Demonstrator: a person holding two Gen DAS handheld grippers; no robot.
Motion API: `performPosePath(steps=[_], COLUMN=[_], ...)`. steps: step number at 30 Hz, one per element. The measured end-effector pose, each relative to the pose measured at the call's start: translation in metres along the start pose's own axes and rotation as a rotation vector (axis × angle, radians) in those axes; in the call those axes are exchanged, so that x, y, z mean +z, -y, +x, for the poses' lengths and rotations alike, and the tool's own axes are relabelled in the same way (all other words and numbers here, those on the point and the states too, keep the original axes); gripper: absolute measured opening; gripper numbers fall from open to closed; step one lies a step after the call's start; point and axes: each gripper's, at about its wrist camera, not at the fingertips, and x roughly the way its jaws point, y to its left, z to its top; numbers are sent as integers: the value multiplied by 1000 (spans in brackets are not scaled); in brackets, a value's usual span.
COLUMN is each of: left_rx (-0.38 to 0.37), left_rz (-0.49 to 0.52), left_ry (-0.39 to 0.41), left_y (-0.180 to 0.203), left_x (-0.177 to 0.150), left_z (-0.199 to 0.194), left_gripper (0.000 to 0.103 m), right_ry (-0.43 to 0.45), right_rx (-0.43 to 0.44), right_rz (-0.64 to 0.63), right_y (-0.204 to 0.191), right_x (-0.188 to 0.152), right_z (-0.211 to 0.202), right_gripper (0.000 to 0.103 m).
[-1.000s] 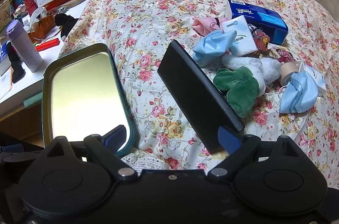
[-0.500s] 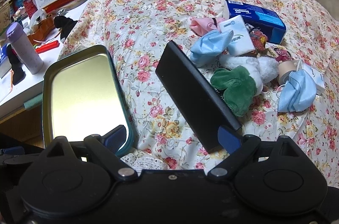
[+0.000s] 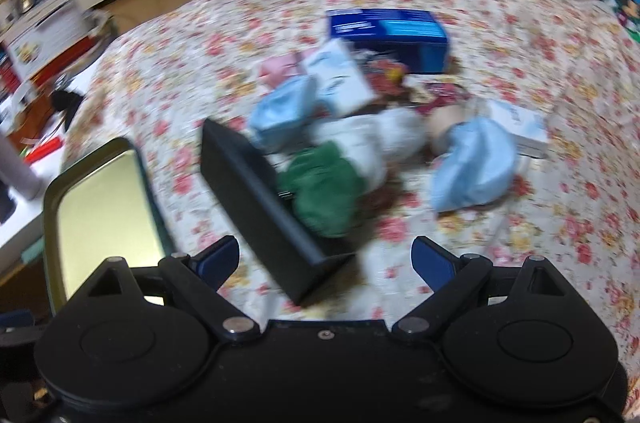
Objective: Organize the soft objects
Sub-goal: 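Grasp the white tissue pack with the right gripper while the left gripper reaches toward the blue mask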
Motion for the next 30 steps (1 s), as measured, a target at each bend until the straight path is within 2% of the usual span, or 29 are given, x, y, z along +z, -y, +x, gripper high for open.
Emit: performPosePath(steps=[7, 11, 19, 26, 30], left_rx=[-55, -114, -126, -45, -74], left_rz=[99, 145, 226, 333, 344], left_ry=[-1, -15, -47, -33, -30], left_y=[40, 62, 98, 121, 129], left_x=[5, 9, 15, 32, 44], left_z=[-7, -12, -12, -18, -22], left_gripper=[99, 100, 100, 100, 100], right_ry=[20, 35, 13, -1, -28], right_rx=[-89, -162, -296, -253, -217], right_rz=[115, 180, 337, 458, 522], right_y=[61, 98, 172, 211, 227], right_x=[13, 21, 34, 58, 80], right_z=[2, 4, 16, 31, 53], right_gripper=[93, 93, 93, 96, 96])
